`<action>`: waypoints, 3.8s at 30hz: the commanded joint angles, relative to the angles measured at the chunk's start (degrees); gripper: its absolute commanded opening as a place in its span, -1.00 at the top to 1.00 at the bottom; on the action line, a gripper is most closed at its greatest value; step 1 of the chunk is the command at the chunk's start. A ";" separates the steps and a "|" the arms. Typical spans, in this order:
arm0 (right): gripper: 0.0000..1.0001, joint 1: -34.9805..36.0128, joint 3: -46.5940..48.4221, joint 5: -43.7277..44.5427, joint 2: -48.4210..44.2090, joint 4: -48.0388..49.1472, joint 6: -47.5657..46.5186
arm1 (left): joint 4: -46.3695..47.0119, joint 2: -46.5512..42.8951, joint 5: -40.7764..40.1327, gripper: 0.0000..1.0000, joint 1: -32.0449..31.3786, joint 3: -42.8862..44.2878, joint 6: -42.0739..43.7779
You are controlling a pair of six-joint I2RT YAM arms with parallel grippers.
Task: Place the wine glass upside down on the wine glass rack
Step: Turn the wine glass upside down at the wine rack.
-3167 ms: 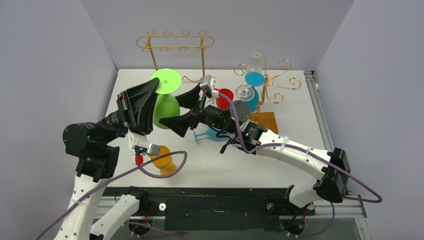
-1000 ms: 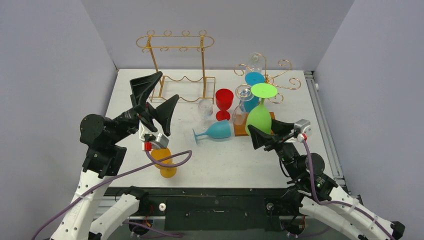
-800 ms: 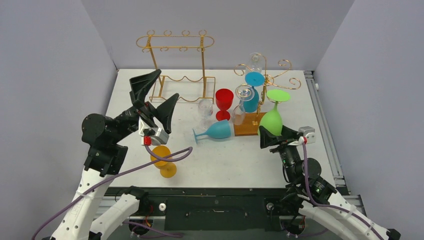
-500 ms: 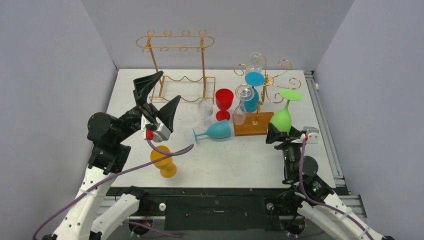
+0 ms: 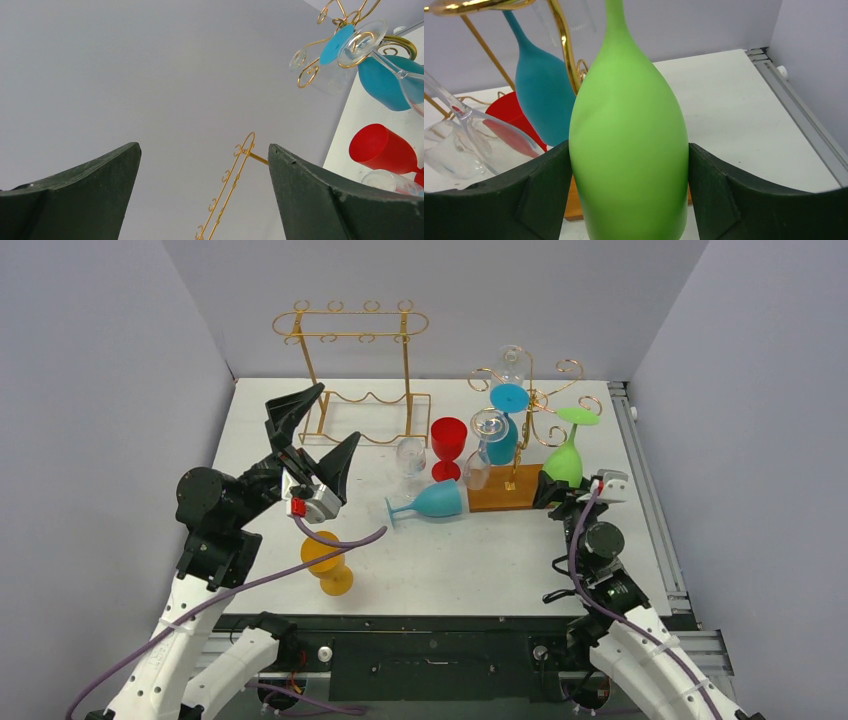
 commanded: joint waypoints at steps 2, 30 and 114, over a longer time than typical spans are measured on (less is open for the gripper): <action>-0.09 -0.75 2.32 -9.20 4.80 6.81 -0.02 | 1.75 -0.61 -1.64 -0.92 0.01 -0.36 -1.11; -0.05 2.42 -1.64 -16.12 -2.71 5.27 -4.68 | 1.47 -0.79 -0.77 -0.92 0.01 -0.85 0.43; -0.66 4.02 -7.65 3.36 6.11 10.08 10.62 | -32.01 72.11 -2.33 -0.27 -12.38 75.16 -38.31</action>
